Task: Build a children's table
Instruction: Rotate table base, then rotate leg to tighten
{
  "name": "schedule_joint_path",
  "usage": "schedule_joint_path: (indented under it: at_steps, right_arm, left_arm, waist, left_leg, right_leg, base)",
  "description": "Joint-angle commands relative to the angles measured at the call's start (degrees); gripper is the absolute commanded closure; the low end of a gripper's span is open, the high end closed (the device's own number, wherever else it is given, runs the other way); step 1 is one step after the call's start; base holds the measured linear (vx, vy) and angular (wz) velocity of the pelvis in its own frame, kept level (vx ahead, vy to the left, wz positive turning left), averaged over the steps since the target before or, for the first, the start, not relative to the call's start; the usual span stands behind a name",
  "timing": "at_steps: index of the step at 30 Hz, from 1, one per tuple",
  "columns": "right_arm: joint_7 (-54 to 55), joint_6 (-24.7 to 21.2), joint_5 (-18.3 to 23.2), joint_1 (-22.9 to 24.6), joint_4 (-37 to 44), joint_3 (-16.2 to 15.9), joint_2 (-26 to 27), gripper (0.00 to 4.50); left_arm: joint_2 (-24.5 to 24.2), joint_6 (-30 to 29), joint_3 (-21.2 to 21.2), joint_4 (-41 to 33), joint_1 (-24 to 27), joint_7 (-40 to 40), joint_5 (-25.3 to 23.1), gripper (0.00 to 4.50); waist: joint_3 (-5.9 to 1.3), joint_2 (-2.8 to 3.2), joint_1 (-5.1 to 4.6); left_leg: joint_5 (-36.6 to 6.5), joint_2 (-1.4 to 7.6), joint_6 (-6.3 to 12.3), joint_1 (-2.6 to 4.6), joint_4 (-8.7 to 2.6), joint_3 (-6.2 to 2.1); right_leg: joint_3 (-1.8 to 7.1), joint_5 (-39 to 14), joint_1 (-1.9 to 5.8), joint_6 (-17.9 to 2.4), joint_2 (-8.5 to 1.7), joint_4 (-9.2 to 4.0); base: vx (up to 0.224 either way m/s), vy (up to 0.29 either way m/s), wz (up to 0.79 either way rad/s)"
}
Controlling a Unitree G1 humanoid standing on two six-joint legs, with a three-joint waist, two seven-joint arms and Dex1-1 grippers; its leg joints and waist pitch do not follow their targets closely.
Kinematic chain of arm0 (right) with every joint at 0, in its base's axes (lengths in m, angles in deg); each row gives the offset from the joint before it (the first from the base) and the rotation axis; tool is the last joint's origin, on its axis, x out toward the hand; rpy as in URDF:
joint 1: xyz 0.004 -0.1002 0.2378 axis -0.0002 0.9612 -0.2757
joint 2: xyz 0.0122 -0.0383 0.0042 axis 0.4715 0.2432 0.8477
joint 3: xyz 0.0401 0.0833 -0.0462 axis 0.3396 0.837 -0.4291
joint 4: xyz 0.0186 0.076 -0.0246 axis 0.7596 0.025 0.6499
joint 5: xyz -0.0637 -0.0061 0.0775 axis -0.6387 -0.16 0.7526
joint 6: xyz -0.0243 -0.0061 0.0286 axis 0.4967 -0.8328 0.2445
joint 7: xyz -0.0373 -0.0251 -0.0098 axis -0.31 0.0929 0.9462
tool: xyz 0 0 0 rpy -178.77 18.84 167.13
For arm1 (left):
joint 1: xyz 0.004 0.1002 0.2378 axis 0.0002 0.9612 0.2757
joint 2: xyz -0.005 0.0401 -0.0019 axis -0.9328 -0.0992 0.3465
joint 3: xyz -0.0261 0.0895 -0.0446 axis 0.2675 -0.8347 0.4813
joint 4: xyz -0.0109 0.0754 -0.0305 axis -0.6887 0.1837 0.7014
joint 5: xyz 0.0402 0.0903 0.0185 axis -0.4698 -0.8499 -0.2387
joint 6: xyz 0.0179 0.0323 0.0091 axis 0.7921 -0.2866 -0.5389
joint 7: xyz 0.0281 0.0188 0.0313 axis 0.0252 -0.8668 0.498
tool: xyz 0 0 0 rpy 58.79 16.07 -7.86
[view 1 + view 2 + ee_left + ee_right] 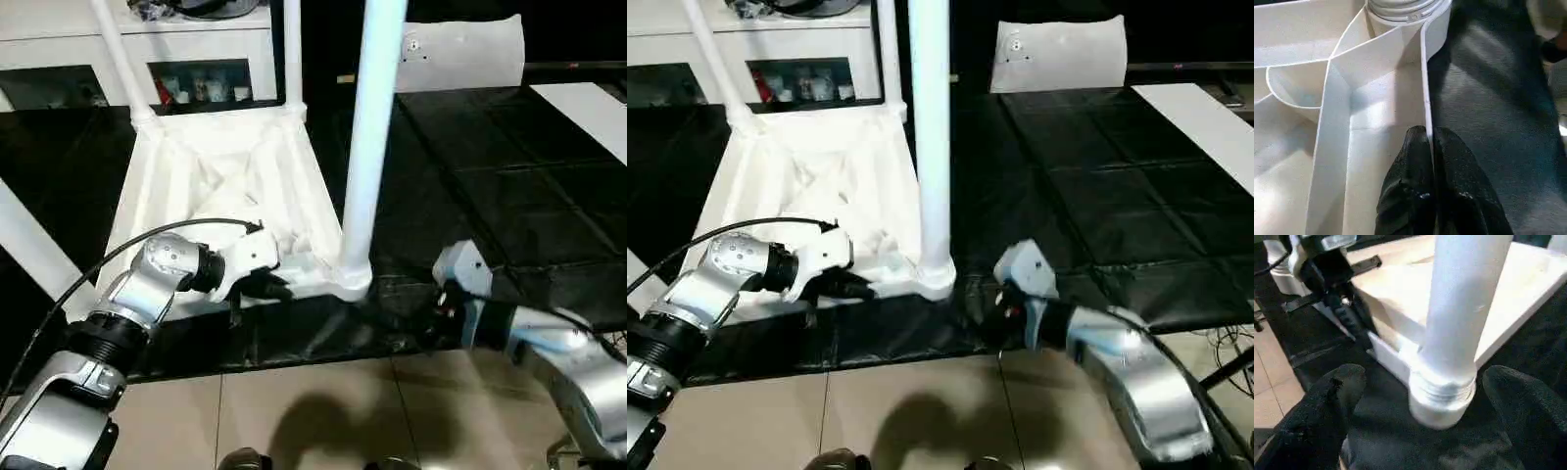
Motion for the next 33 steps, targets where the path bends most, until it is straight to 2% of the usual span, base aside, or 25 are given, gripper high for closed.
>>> schedule_joint_path:
  at_steps: [1,2,4,5,6,7,8,10,13,14,15,17,18,20,24,25,26,32,33]
  right_arm:
    - [-1.31,1.29,0.18,-1.32,-1.47,0.51,-0.03,0.0]
    - [-1.83,1.77,0.06,-1.84,-2.13,0.26,-0.08,0.0]
    - [-3.53,2.67,0.21,-3.17,-3.51,-0.58,0.02,0.0]
    - [-5.16,3.22,0.46,-4.36,-4.78,-1.22,0.04,0.0]
    - [-5.85,3.43,0.58,-4.71,-5.26,-1.38,0.0,0.0]
    - [-6.34,3.58,0.67,-4.95,-5.62,-1.44,-0.05,0.0]
    - [-6.98,3.66,0.74,-5.14,-6.03,-1.62,-0.22,0.0]
    - [-8.33,3.67,1.05,-5.38,-6.47,-2.0,-0.56,0.0]
    - [-10.11,4.0,1.49,-5.4,-6.99,-2.4,-0.85,0.0]
    - [-11.62,4.31,1.36,-5.68,-8.0,-3.03,-1.09,0.0]
    - [-12.16,4.47,1.17,-5.87,-8.52,-3.25,-1.13,0.19]
    - [-13.06,4.85,0.96,-6.49,-9.57,-3.39,-1.2,0.3]
    - [-13.97,5.01,1.1,-7.2,-10.52,-3.4,-1.14,0.41]
    - [-15.46,4.97,1.52,-8.35,-11.95,-3.38,-1.09,0.5]
    - [-18.98,4.73,2.17,-10.2,-14.99,-3.95,-1.53,0.87]
    - [-19.1,4.75,2.18,-10.25,-15.1,-4.0,-1.52,0.87]
    - [-20.3,4.88,2.26,-10.86,-16.21,-4.45,-1.32,1.07]
    - [-24.37,3.39,3.36,-12.01,-17.31,-5.59,-1.09,1.45]
    - [-25.17,2.99,3.56,-12.06,-17.36,-5.8,-1.19,1.62]
  left_arm:
    - [0.79,2.54,-1.67,-1.16,-1.72,-2.86,0.94,4.47]
    - [0.91,2.85,-1.89,-1.03,-1.82,-3.27,0.87,4.47]
    - [0.87,3.3,-2.39,-0.76,-1.89,-4.15,0.55,4.47]
    - [0.72,4.34,-2.69,-0.23,-2.0,-4.94,0.04,4.47]
    - [0.73,4.76,-2.71,-0.01,-2.06,-5.35,-0.09,4.47]
    - [0.79,5.0,-2.72,0.17,-2.15,-5.62,-0.18,4.47]
    - [0.75,5.34,-2.78,0.17,-2.22,-6.0,-0.34,4.47]
    - [0.67,5.7,-2.95,0.05,-2.35,-6.63,-0.48,4.47]
    - [0.6,6.4,-3.39,-0.36,-2.37,-8.13,-0.4,4.47]
    - [0.63,7.25,-3.69,-0.5,-2.45,-8.97,-0.32,4.47]
    - [0.65,7.73,-3.81,-0.43,-2.51,-9.18,-0.26,4.5]
    - [0.71,8.11,-4.17,-0.53,-2.66,-10.03,-0.07,4.5]
    - [0.53,8.77,-4.57,-0.64,-2.75,-10.83,-0.32,4.5]
    - [0.42,9.55,-4.85,-0.61,-2.93,-11.63,-0.61,4.5]
    - [0.0,11.02,-5.35,0.39,-3.49,-12.37,-1.78,4.5]
    - [-0.03,11.05,-5.37,0.4,-3.48,-12.41,-1.8,4.5]
    - [-0.25,11.14,-5.41,0.4,-3.4,-12.81,-1.71,4.5]
    - [-0.65,11.32,-5.41,0.79,-3.55,-12.85,-1.98,4.5]
    - [-0.66,11.24,-5.35,1.24,-3.68,-12.68,-2.2,4.5]
  waist:
    - [-4.34,-0.23,-0.06]
    - [-4.29,-0.36,0.05]
    - [-4.33,0.17,0.19]
    - [-4.32,0.24,0.3]
    - [-4.37,0.14,0.34]
    - [-4.29,-0.27,0.46]
    - [-4.38,-0.04,0.69]
    - [-4.43,-0.3,0.96]
    - [-4.49,-0.13,1.15]
    - [-4.49,-0.43,1.17]
    - [-4.49,-0.34,1.2]
    - [-4.42,-0.59,1.26]
    - [-4.42,-0.19,1.39]
    - [-4.42,-0.31,1.38]
    - [-4.5,-0.18,1.57]
    - [-4.52,-0.2,1.69]
    - [-4.55,-0.08,1.82]
    - [-4.61,-0.2,2.18]
    - [-4.56,-0.53,2.12]
  left_leg:
    - [-14.01,1.6,0.76,1.13,-3.78,-0.42]
    - [-14.31,1.62,0.7,1.18,-3.78,-0.36]
    - [-15.2,1.69,0.37,1.2,-3.86,-0.47]
    - [-15.7,1.63,0.22,1.26,-3.9,-0.51]
    - [-15.71,1.65,0.23,1.26,-3.88,-0.52]
    - [-15.81,1.66,0.35,1.25,-3.9,-0.44]
    - [-15.48,1.7,0.37,1.27,-3.89,-0.52]
    - [-14.84,1.82,0.52,1.35,-3.85,-0.42]
    - [-14.51,1.89,0.65,1.29,-3.87,-0.47]
    - [-14.2,1.86,0.9,1.23,-3.86,-0.41]
    - [-14.33,1.89,0.98,1.23,-3.83,-0.42]
    - [-14.58,1.82,1.03,1.25,-3.81,-0.31]
    - [-14.67,1.83,0.99,1.27,-3.78,-0.38]
    - [-14.78,1.88,0.84,1.25,-3.83,-0.39]
    - [-15.14,2.04,0.9,1.46,-3.81,-0.36]
    - [-14.75,2.02,0.89,1.37,-3.79,-0.32]
    - [-14.68,2.04,0.92,1.29,-3.77,-0.33]
    - [-14.41,2.06,1.07,1.21,-3.77,-0.34]
    - [-14.48,2.05,1.11,1.25,-3.79,-0.3]
  right_leg:
    - [2.17,-16.67,2.6,-10.32,-4.04,-4.49]
    - [2.16,-17.08,2.58,-10.29,-3.97,-4.58]
    - [2.09,-17.21,2.6,-10.33,-3.97,-4.63]
    - [2.04,-16.94,2.62,-10.47,-3.87,-4.6]
    - [2.06,-16.68,2.67,-10.54,-3.91,-4.54]
    - [2.08,-17.1,2.67,-10.47,-3.95,-4.56]
    - [2.06,-17.36,2.76,-10.57,-4.09,-4.5]
    - [2.11,-16.7,2.63,-10.68,-4.03,-4.44]
    - [2.06,-15.72,2.67,-11.06,-4.06,-4.24]
    - [2.06,-15.54,2.72,-11.13,-4.1,-4.21]
    - [2.06,-15.92,2.67,-11.14,-4.19,-4.25]
    - [2.06,-17.09,2.64,-10.94,-4.19,-4.43]
    - [2.06,-17.51,2.62,-10.94,-4.27,-4.37]
    - [2.02,-18.19,2.61,-10.68,-4.23,-4.44]
    - [1.96,-17.08,2.51,-11.37,-4.18,-4.33]
    - [1.95,-16.52,2.58,-11.54,-4.18,-4.24]
    - [1.96,-16.0,2.64,-11.72,-4.22,-4.18]
    - [1.85,-15.79,2.75,-11.92,-4.27,-4.04]
    - [1.83,-16.16,2.71,-11.84,-4.23,-4.1]
  base:
    - [0.0,0.0,0.0]
    - [0.0,0.0,0.0]
    - [0.0,0.0,0.0]
    - [0.0,0.0,0.0]
    - [0.0,0.0,0.0]
    - [0.0,0.0,0.0]
    - [0.0,0.0,0.0]
    - [0.0,0.0,0.0]
    - [0.0,0.0,0.0]
    - [0.0,0.0,0.0]
    - [0.0,0.0,0.0]
    - [0.0,0.0,0.0]
    - [0.0,0.0,0.0]
    - [0.0,0.0,0.0]
    - [0.0,0.0,0.0]
    - [0.0,0.0,0.0]
    - [0.0,0.0,0.0]
    - [0.0,0.0,0.0]
    - [0.0,0.0,0.0]
